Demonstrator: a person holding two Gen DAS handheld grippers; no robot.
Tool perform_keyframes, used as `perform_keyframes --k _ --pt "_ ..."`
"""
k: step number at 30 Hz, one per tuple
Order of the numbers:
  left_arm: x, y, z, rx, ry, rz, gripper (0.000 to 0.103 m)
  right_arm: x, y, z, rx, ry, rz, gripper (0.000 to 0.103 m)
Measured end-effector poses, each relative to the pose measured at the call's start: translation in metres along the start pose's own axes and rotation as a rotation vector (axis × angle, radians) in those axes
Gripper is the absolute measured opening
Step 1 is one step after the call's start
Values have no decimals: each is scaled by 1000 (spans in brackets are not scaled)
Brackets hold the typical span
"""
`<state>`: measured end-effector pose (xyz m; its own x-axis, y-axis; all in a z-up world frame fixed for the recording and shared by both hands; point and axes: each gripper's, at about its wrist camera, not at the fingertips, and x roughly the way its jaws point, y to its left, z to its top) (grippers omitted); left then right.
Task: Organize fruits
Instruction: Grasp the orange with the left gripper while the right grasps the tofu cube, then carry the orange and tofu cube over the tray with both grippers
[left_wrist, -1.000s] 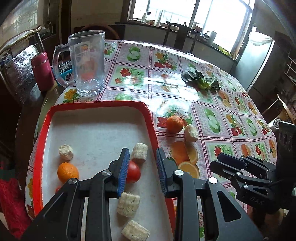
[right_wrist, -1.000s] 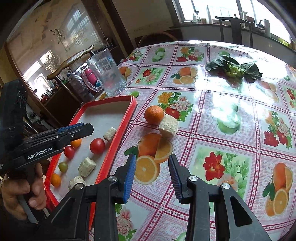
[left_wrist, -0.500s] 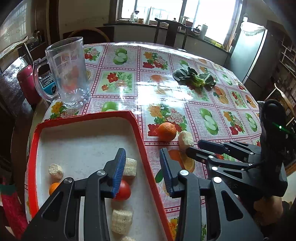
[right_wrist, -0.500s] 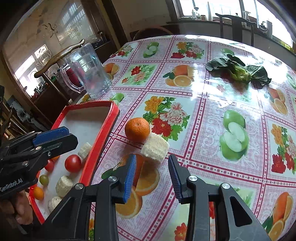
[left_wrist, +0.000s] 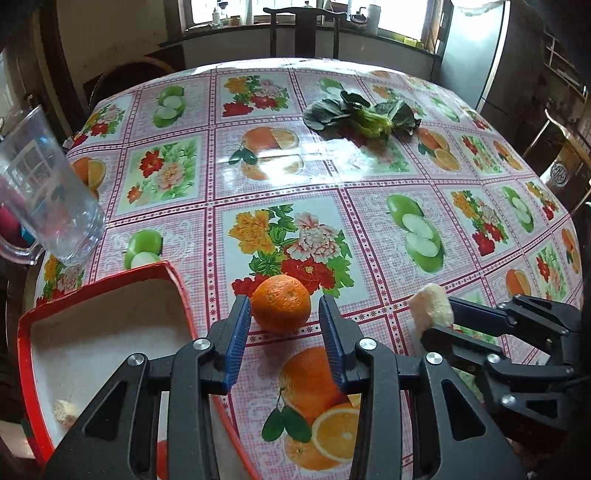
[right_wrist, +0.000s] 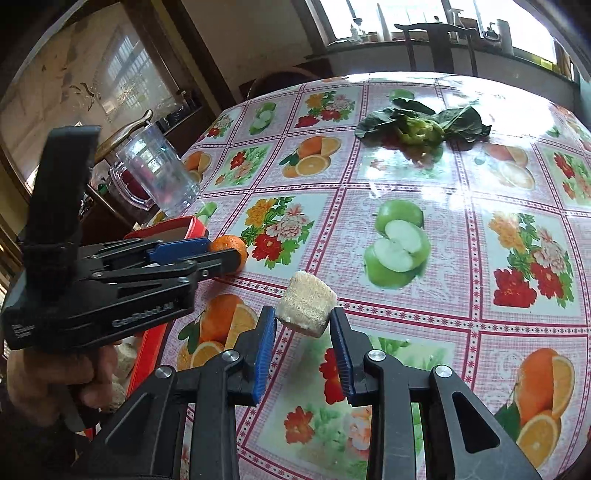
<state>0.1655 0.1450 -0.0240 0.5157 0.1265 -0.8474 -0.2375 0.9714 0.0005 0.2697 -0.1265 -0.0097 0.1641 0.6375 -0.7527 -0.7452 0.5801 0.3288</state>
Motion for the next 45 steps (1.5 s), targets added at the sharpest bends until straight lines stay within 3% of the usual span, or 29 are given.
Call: perform_keyframes --k 3,6,9,22,45 --pt "14 -9 4 54 15 67 44 -6 -4 1 11 -9 8 30" --pt "21 -11 3 66 22 81 44 -11 -4 1 16 -19 13 30" --pt "19 -9 4 76 10 87 33 -16 -3 1 21 -28 20 30" --pt "-40 -4 -23 -29 -93 -38 33 -44 23 -9 -11 -65 58 30" --pt "-109 18 -105 -164 -166 -57 33 -73 77 -43 -99 -81 112 29"
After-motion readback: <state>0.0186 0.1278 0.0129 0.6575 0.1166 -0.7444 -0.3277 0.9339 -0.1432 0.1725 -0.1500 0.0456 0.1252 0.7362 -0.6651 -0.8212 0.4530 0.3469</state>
